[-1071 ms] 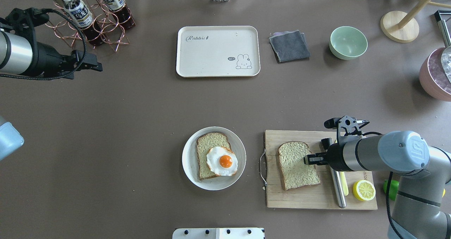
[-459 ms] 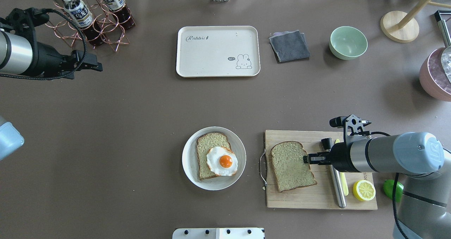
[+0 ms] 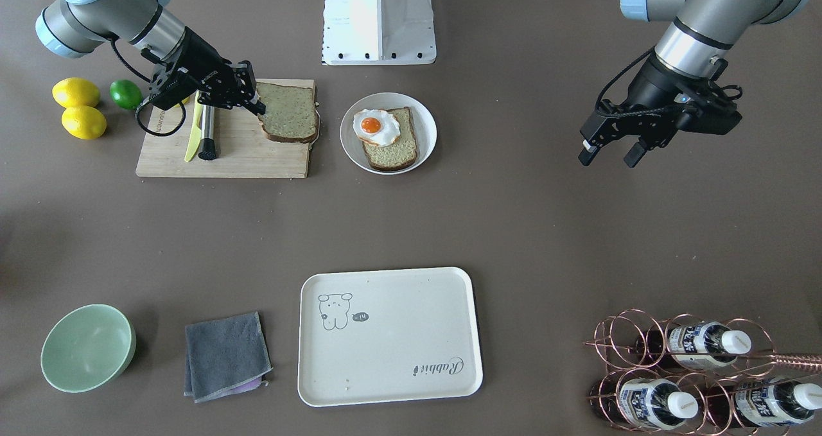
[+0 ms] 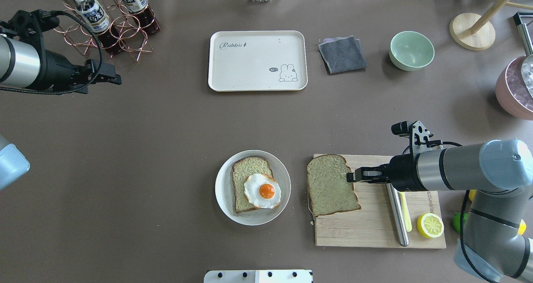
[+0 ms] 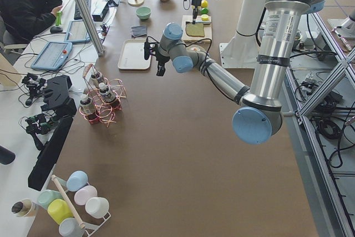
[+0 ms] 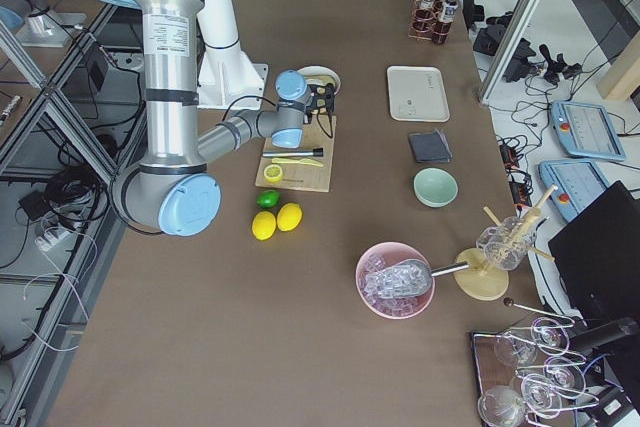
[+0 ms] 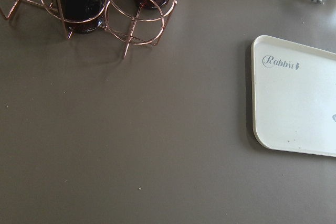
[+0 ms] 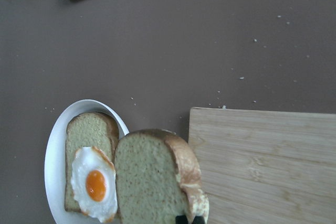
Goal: Make sandwich and place on tray
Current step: 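Lift the bread slice and flip it onto the egg on the plate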
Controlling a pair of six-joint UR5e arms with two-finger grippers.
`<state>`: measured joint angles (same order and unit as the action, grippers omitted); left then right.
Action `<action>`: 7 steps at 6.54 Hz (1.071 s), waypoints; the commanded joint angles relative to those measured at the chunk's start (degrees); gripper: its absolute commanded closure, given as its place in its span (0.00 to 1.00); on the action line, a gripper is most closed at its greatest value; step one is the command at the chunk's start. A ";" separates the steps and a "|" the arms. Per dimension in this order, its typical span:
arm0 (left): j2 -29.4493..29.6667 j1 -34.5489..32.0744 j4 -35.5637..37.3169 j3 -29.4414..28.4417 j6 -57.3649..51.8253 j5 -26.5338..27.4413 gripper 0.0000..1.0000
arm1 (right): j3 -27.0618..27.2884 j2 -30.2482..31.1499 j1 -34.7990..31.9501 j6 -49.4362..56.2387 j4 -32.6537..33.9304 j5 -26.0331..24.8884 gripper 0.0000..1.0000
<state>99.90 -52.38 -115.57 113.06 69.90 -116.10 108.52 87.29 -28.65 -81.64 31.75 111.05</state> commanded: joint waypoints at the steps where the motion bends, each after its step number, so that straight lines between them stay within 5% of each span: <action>1: 0.12 0.00 -0.01 -0.30 -0.03 0.00 0.03 | -3.22 -8.16 0.26 -5.94 0.06 -0.40 1.00; 4: 0.21 0.09 -0.18 -1.18 -0.03 0.00 0.03 | -3.84 -12.47 6.12 -8.54 0.15 -9.15 1.00; 7: 0.30 0.09 -1.85 -2.75 -0.11 0.00 0.03 | -8.14 -15.39 6.94 -8.45 0.16 -9.71 1.00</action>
<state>100.17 -52.30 -116.59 111.04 69.79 -116.10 101.30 72.40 -21.99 -90.14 31.90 101.60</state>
